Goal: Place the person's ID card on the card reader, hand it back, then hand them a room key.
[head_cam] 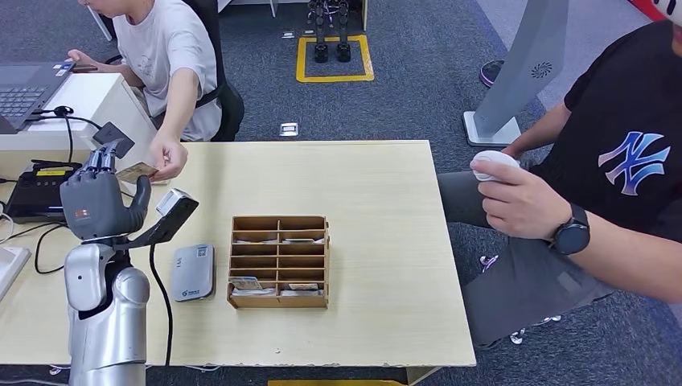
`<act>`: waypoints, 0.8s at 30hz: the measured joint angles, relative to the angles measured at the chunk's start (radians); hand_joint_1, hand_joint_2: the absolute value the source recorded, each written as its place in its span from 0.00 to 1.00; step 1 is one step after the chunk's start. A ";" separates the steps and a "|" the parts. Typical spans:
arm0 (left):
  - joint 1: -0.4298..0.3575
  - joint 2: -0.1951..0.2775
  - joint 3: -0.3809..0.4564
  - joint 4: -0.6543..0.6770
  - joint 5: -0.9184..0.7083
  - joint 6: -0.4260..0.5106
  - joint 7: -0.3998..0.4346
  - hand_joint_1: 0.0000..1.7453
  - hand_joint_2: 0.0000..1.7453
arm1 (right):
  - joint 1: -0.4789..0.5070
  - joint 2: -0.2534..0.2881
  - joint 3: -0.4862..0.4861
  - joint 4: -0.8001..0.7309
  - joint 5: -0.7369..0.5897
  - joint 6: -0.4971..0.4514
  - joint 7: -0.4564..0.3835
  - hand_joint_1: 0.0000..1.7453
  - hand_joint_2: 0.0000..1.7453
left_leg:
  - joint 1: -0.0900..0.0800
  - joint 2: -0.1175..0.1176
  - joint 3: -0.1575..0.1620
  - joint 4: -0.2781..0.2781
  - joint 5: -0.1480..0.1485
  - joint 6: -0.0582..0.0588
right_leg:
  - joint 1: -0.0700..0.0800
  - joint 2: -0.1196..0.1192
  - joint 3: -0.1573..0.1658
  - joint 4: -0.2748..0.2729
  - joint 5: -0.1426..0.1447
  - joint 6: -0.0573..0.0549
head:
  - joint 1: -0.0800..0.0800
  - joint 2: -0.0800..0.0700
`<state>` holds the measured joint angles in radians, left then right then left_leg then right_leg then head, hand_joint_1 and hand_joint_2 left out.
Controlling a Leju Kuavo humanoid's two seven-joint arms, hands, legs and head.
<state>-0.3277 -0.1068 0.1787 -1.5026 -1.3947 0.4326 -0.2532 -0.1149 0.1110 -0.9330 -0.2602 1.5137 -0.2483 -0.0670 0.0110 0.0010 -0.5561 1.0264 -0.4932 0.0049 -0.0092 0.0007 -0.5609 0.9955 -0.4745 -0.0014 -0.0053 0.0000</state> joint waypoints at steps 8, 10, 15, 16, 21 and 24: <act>-0.003 0.000 -0.032 -0.001 0.103 -0.124 -0.034 0.00 1.00 | 0.000 0.000 -0.002 0.000 0.000 0.000 0.002 0.00 0.00 | 0.000 0.000 0.000 0.000 0.000 0.000 | 0.000 0.000 0.000 0.000 0.000 0.000 | 0.000 0.000; -0.003 0.000 -0.041 -0.002 0.123 -0.144 -0.044 0.00 1.00 | 0.000 0.000 -0.002 0.000 0.000 0.000 0.002 0.00 0.00 | 0.000 0.000 0.000 0.000 0.000 0.000 | 0.000 0.000 0.000 0.000 0.000 0.000 | 0.000 0.000; 0.030 0.011 -0.104 -0.018 0.265 -0.282 -0.133 0.00 1.00 | 0.001 0.000 -0.009 0.000 -0.001 -0.007 -0.004 0.00 0.00 | 0.000 0.000 0.000 0.000 0.000 0.000 | 0.000 0.000 0.000 0.000 0.000 0.000 | 0.000 0.000; 0.045 0.017 -0.130 -0.026 0.291 -0.299 -0.143 0.00 1.00 | 0.002 -0.001 -0.010 0.000 -0.001 -0.008 -0.005 0.00 0.00 | 0.000 0.000 -0.001 0.000 0.000 0.000 | 0.000 0.000 0.000 0.000 0.000 0.000 | 0.000 0.000; 0.091 0.041 -0.232 -0.054 0.343 -0.317 -0.142 0.00 1.00 | 0.005 -0.002 -0.021 0.000 -0.002 -0.011 -0.007 0.00 0.00 | 0.000 0.000 -0.001 0.000 0.000 0.000 | 0.000 0.000 -0.001 0.000 0.000 0.000 | 0.000 0.000; 0.116 0.073 -0.296 -0.080 0.380 -0.343 -0.172 0.00 1.00 | 0.009 -0.003 -0.030 0.000 -0.003 -0.015 -0.008 0.00 0.00 | 0.000 0.000 -0.001 0.000 0.000 0.000 | 0.000 0.000 -0.001 0.000 0.000 0.000 | 0.000 0.000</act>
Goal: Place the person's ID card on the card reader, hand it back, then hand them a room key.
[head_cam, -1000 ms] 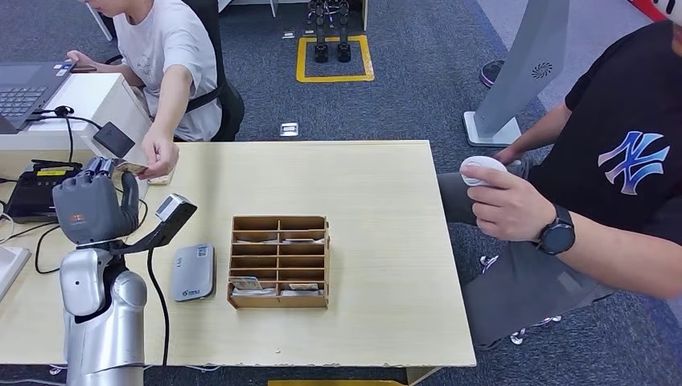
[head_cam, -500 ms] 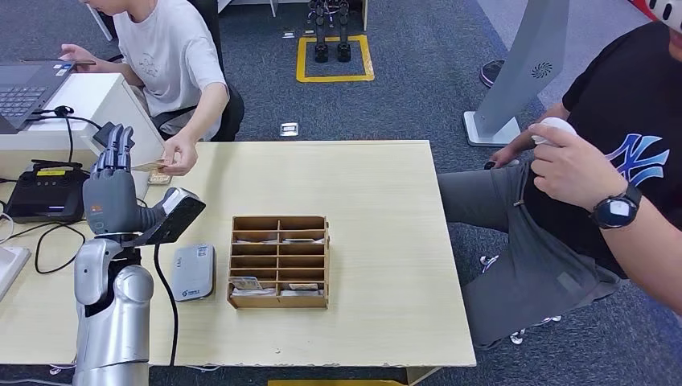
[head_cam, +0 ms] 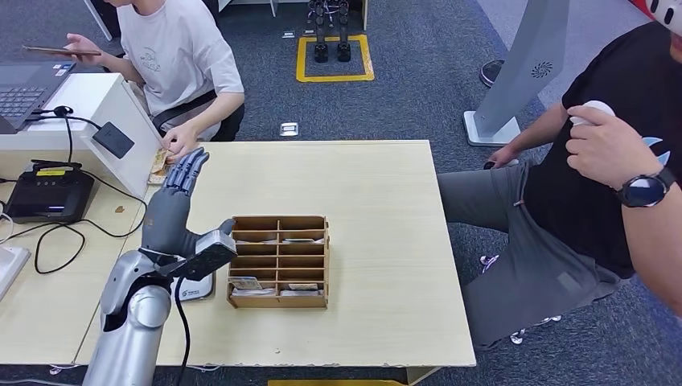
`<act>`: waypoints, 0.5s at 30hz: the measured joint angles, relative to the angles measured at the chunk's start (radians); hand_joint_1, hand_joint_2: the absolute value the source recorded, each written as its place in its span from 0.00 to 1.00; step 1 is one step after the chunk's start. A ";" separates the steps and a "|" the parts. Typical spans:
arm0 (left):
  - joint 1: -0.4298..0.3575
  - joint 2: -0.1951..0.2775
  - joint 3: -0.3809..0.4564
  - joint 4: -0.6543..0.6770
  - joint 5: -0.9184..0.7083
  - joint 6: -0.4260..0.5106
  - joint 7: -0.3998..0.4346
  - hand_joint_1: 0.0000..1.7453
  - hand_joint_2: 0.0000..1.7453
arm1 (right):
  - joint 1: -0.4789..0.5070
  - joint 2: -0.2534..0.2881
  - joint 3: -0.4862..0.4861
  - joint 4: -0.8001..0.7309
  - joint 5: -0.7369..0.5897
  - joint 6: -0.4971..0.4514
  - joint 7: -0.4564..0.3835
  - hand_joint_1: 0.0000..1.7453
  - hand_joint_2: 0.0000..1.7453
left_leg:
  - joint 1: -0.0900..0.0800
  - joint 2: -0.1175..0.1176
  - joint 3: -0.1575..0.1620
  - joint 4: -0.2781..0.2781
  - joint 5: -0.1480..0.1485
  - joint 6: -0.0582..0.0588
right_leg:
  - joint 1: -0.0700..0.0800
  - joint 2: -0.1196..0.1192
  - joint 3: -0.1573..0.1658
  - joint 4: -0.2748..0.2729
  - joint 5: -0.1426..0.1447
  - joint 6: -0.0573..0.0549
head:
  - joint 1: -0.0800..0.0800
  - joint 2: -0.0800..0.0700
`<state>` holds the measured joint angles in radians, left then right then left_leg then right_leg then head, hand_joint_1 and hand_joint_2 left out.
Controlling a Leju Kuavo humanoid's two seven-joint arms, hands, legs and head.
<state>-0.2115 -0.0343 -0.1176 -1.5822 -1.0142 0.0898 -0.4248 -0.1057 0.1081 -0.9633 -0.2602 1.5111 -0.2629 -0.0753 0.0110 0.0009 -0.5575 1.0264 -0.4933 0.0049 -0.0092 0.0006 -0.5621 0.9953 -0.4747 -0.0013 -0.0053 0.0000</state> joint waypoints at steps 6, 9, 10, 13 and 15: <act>0.048 0.086 -0.203 -0.084 0.110 -0.018 0.017 0.00 1.00 | 0.011 -0.004 -0.020 0.000 0.000 -0.010 -0.013 0.00 0.00 | 0.000 0.000 -0.001 0.000 0.000 0.000 | 0.000 0.000 -0.001 0.000 0.000 0.000 | 0.000 0.000; 0.050 0.120 -0.270 -0.103 0.108 -0.011 0.036 0.00 1.00 | 0.013 -0.005 -0.026 0.000 0.000 -0.012 -0.012 0.00 0.00 | 0.000 0.000 -0.001 0.000 0.000 0.000 | 0.000 0.000 -0.001 0.000 0.000 0.000 | 0.000 0.000; 0.050 0.129 -0.287 -0.106 0.095 -0.006 0.046 0.00 1.00 | 0.013 -0.006 -0.027 0.000 0.000 -0.012 -0.012 0.00 0.00 | 0.000 0.000 -0.001 0.000 0.000 0.000 | 0.000 0.000 -0.001 0.000 0.000 0.000 | 0.000 0.000; 0.049 0.149 -0.330 -0.108 0.060 0.005 0.069 0.00 1.00 | 0.013 -0.006 -0.028 0.000 0.000 -0.012 -0.010 0.00 0.00 | 0.000 0.000 -0.001 0.000 0.000 0.000 | 0.000 0.000 -0.001 0.000 0.000 0.000 | 0.000 0.000; 0.048 0.161 -0.350 -0.108 0.050 0.009 0.075 0.00 1.00 | 0.013 -0.007 -0.028 0.000 0.000 -0.012 -0.010 0.00 0.00 | 0.000 0.000 -0.001 0.000 0.000 0.000 | 0.000 0.000 -0.001 0.000 0.000 0.000 | 0.000 0.000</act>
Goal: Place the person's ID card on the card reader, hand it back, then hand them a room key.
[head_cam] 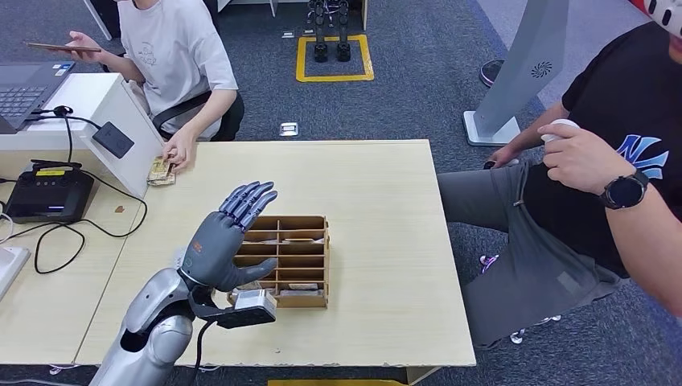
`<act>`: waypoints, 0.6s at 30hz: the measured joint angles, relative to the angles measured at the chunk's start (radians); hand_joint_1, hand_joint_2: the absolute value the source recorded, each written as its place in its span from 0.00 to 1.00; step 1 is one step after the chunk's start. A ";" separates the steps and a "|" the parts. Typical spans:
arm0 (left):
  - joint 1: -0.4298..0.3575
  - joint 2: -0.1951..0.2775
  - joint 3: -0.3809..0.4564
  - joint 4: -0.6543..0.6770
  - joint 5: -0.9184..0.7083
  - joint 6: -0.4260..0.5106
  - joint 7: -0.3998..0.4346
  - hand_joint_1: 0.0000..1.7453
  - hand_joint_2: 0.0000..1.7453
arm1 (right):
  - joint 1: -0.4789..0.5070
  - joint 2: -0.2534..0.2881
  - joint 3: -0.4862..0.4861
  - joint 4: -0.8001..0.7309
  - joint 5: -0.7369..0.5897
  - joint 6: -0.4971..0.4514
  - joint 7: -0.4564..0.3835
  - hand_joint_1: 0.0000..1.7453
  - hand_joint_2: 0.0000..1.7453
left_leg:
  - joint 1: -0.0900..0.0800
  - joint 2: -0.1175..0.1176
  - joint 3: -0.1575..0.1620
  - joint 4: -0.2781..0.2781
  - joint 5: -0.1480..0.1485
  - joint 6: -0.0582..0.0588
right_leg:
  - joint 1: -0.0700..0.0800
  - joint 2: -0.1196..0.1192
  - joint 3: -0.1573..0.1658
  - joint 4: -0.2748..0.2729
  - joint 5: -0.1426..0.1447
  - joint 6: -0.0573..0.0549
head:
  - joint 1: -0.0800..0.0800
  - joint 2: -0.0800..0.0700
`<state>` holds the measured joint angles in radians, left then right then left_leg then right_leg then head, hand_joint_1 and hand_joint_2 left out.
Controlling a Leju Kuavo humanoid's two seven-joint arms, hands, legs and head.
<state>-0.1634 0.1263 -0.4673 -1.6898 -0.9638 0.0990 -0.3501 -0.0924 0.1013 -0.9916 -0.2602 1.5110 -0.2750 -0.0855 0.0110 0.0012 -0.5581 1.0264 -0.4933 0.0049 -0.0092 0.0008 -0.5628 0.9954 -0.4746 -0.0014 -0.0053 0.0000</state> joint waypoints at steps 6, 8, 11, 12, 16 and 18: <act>-0.006 0.030 -0.045 0.016 -0.075 0.033 0.053 0.00 1.00 | 0.000 -0.001 0.000 0.000 0.001 0.000 0.001 0.00 0.00 | 0.000 0.000 0.000 0.000 0.000 0.000 | 0.000 0.000 0.000 0.000 0.000 0.000 | 0.000 0.000; -0.011 0.035 -0.059 0.034 -0.117 0.052 0.081 0.00 1.00 | 0.000 -0.001 -0.001 0.000 0.002 0.000 0.002 0.00 0.00 | 0.000 0.000 0.000 0.000 0.000 0.000 | 0.000 0.000 0.000 0.000 0.000 0.000 | 0.000 0.000; -0.017 0.040 -0.070 0.061 -0.142 0.067 0.104 0.00 1.00 | 0.000 -0.001 -0.001 0.000 0.002 0.000 0.002 0.00 0.00 | 0.000 0.000 0.000 0.000 0.000 0.000 | 0.000 0.000 0.000 0.000 0.000 0.000 | 0.000 0.000; -0.017 0.041 -0.071 0.069 -0.144 0.069 0.107 0.00 1.00 | 0.000 -0.001 -0.001 0.000 0.002 0.000 0.001 0.00 0.00 | 0.000 0.000 0.000 0.000 0.000 0.000 | 0.000 0.000 0.000 0.000 0.000 0.000 | 0.000 0.000; -0.017 0.042 -0.071 0.091 -0.147 0.079 0.115 0.00 1.00 | -0.001 -0.001 -0.001 0.000 0.003 0.000 0.001 0.00 0.00 | 0.000 0.000 0.000 0.000 0.000 0.000 | 0.000 0.000 0.000 0.000 0.000 0.000 | 0.000 0.000; -0.017 0.042 -0.071 0.098 -0.147 0.080 0.117 0.00 1.00 | -0.001 -0.001 -0.001 0.000 0.003 0.000 0.001 0.00 0.00 | 0.000 0.000 0.000 0.000 0.000 0.000 | 0.000 0.000 0.000 0.000 0.000 0.000 | 0.000 0.000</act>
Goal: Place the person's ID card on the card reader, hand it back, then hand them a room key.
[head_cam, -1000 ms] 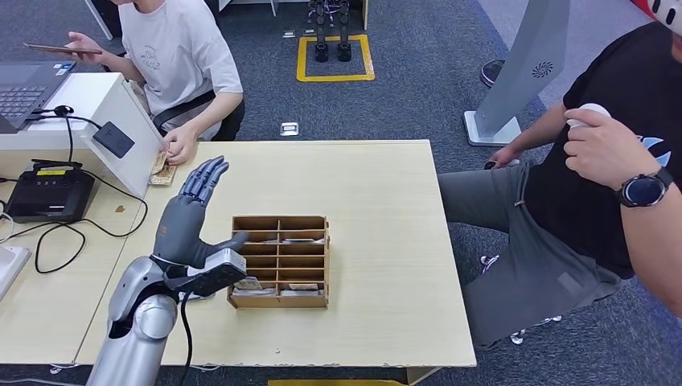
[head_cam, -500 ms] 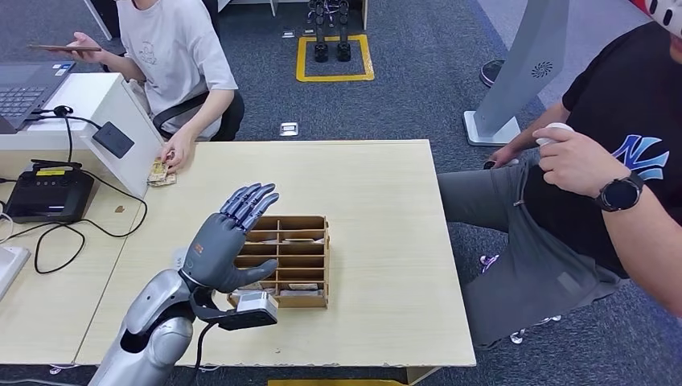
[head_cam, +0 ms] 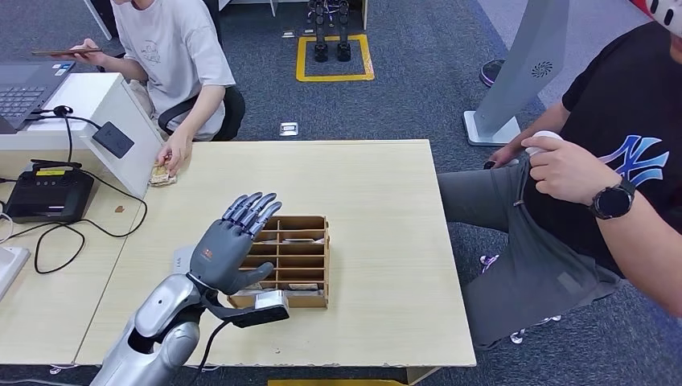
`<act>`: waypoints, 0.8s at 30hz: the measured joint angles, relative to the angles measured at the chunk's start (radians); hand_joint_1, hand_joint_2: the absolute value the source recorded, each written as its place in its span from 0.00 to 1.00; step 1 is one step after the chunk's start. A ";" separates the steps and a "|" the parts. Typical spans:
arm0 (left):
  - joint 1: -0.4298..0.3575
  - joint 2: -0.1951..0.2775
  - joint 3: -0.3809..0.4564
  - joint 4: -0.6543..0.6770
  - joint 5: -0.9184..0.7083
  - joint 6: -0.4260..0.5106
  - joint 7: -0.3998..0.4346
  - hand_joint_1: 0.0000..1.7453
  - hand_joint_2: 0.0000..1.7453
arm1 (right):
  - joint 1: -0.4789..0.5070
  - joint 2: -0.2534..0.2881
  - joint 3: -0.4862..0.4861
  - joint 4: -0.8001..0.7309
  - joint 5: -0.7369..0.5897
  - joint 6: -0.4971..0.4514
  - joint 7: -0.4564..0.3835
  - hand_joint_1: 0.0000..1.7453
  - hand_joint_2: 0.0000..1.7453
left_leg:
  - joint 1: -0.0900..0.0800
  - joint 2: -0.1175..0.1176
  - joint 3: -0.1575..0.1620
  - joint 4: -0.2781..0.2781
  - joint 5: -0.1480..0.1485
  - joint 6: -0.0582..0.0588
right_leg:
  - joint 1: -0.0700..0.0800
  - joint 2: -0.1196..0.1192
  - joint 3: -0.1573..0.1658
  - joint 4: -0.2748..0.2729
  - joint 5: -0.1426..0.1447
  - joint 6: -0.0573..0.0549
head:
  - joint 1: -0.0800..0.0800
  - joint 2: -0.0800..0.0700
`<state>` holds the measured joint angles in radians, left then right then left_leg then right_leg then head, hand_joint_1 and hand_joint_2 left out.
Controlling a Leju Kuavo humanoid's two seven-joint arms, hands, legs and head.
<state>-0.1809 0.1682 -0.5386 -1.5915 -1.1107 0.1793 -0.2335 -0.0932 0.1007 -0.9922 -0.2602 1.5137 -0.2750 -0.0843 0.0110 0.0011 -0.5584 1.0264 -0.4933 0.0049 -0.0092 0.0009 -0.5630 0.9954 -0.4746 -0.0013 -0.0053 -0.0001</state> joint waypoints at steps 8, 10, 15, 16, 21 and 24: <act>0.000 0.001 0.000 0.021 -0.001 0.001 0.000 0.00 1.00 | 0.000 0.000 0.000 0.000 0.000 0.000 0.000 0.00 0.00 | 0.000 0.000 0.000 0.000 0.000 0.000 | 0.000 0.000 0.000 0.000 0.000 0.000 | 0.000 0.000; 0.000 0.001 0.000 0.023 -0.001 0.001 0.001 0.00 1.00 | 0.000 0.000 0.000 0.000 0.000 0.000 0.000 0.00 0.00 | 0.000 0.000 0.000 0.000 0.000 0.000 | 0.000 0.000 0.000 0.000 0.000 0.000 | 0.000 0.000; 0.000 0.002 0.000 0.030 -0.001 0.001 0.001 0.00 1.00 | 0.000 0.000 0.000 0.000 0.000 0.000 0.000 0.00 0.00 | 0.000 0.000 0.000 0.000 0.000 0.000 | 0.000 0.000 0.000 0.000 0.000 0.000 | 0.000 0.000; 0.000 0.002 0.000 0.030 -0.001 0.001 0.001 0.00 1.00 | 0.000 0.000 0.000 0.000 0.000 0.000 0.000 0.00 0.00 | 0.000 0.000 0.000 0.000 0.000 0.000 | 0.000 0.000 0.000 0.000 0.000 0.000 | 0.000 0.000; 0.000 0.002 0.000 0.032 -0.001 0.001 0.001 0.00 1.00 | 0.000 0.000 0.000 0.000 0.000 0.000 0.000 0.00 0.00 | 0.000 0.000 0.000 0.000 0.000 0.000 | 0.000 0.000 0.000 0.000 0.000 0.000 | 0.000 0.000; 0.000 0.002 0.000 0.032 -0.001 0.001 0.002 0.00 1.00 | 0.000 0.000 0.000 0.000 0.000 0.000 0.000 0.00 0.00 | 0.000 0.000 0.000 0.000 0.000 0.000 | 0.000 0.000 0.000 0.000 0.000 0.000 | 0.000 0.000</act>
<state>-0.1814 0.1701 -0.5386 -1.5593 -1.1119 0.1801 -0.2317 -0.0932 0.1007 -0.9922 -0.2602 1.5137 -0.2750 -0.0842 0.0110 0.0011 -0.5584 1.0264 -0.4933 0.0049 -0.0092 0.0009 -0.5630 0.9954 -0.4746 -0.0013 -0.0053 0.0000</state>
